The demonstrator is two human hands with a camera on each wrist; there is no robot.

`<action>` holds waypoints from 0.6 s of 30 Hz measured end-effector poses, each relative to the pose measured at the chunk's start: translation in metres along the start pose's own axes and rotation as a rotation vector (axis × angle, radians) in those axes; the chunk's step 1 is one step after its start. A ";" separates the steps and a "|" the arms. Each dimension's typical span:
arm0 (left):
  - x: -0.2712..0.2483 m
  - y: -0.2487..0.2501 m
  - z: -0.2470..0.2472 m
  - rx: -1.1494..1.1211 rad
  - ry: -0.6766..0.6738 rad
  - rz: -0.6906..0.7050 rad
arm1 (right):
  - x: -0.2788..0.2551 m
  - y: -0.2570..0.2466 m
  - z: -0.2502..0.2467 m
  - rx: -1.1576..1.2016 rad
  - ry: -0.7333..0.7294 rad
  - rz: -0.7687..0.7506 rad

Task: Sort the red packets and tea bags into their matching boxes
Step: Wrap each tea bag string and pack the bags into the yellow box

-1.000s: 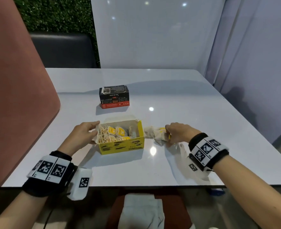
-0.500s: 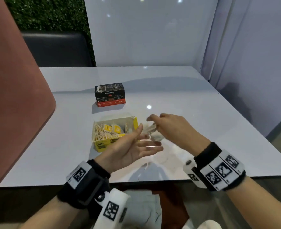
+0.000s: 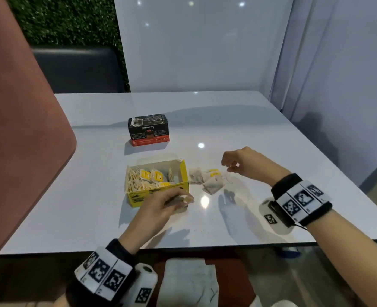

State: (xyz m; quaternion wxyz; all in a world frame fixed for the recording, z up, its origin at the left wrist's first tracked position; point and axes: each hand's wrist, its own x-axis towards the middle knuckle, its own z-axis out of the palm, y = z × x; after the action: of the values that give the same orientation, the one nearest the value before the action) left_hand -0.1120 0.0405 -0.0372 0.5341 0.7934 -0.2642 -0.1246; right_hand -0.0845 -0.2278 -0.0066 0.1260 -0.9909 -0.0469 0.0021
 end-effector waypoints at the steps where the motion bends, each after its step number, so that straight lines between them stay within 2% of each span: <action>1: -0.001 0.001 0.000 0.023 0.021 0.019 | 0.007 0.004 0.003 -0.065 -0.044 0.017; 6: 0.004 0.005 0.000 -0.411 -0.008 -0.194 | 0.027 -0.011 0.025 -0.180 -0.211 -0.070; 11: 0.006 0.003 0.002 -0.547 -0.089 -0.287 | 0.031 -0.016 0.037 -0.239 -0.215 -0.113; 15: 0.007 0.002 0.004 -0.687 -0.107 -0.368 | 0.026 -0.014 0.020 -0.068 -0.168 -0.068; 18: 0.008 0.005 0.008 -0.813 -0.147 -0.459 | 0.010 -0.019 -0.004 0.148 -0.082 -0.107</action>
State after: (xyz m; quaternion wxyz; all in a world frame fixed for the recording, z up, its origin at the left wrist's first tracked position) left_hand -0.1107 0.0278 -0.0350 0.7399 0.5470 -0.0490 -0.3884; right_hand -0.0759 -0.2095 0.0021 0.1966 -0.9741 -0.1045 0.0394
